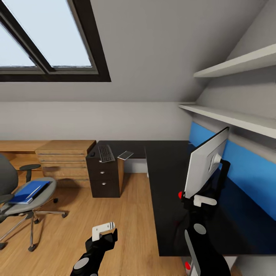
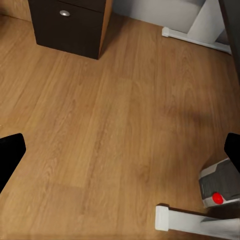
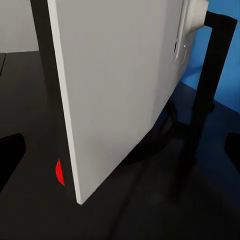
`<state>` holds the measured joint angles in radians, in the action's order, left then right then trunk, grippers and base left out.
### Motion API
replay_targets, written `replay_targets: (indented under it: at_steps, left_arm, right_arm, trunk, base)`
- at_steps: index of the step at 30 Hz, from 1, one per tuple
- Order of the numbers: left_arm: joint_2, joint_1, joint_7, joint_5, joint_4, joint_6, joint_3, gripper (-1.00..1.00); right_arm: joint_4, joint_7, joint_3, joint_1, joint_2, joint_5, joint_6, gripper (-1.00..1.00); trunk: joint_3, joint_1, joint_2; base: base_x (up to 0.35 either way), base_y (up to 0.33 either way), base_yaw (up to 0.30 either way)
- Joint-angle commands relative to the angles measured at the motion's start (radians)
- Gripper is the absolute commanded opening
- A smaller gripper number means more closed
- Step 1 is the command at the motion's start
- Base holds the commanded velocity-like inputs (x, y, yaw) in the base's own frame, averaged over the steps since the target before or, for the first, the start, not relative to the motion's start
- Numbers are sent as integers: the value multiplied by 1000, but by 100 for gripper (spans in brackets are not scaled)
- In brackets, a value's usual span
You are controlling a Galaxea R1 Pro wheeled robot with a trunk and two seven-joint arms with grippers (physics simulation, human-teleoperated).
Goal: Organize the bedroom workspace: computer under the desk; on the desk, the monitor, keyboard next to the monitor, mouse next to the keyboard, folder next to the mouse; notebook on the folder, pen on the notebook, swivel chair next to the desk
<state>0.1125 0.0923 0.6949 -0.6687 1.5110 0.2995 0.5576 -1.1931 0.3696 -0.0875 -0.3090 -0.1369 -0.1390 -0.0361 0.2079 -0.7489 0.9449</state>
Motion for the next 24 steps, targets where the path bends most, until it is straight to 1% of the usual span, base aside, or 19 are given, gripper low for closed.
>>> replay_targets:
  at_steps: [1,5,12,17,21,24]
  left_arm:
    - [1,1,8,-5,2,3,2,100]
    - [1,1,8,-5,2,3,2,100]
    - [1,1,8,-4,2,3,2,100]
    - [1,1,8,-6,0,3,2,100]
    - [0,1,8,-6,0,3,2,100]
    - [-1,1,8,-6,0,3,3,100]
  right_arm:
    - [0,2,-1,-1,-1,-10,-4,100]
    - [0,2,-1,-1,0,-11,-3,100]
    - [0,2,-1,-1,0,-12,-2,100]
    - [0,3,-1,-1,0,-13,11,100]
    - [1,3,-2,-1,1,-14,36,100]
    - [1,3,-3,0,2,-15,50,100]
  trunk:
    - [1,0,1]
    - [1,0,1]
    - [1,0,1]
    - [1,0,1]
    - [1,0,1]
    - [1,0,1]
  base:
    - [-20,15,0]
    - [80,72,0]
    - [186,137,0]
    - [58,41,0]
    - [29,12,0]
    - [160,5,0]
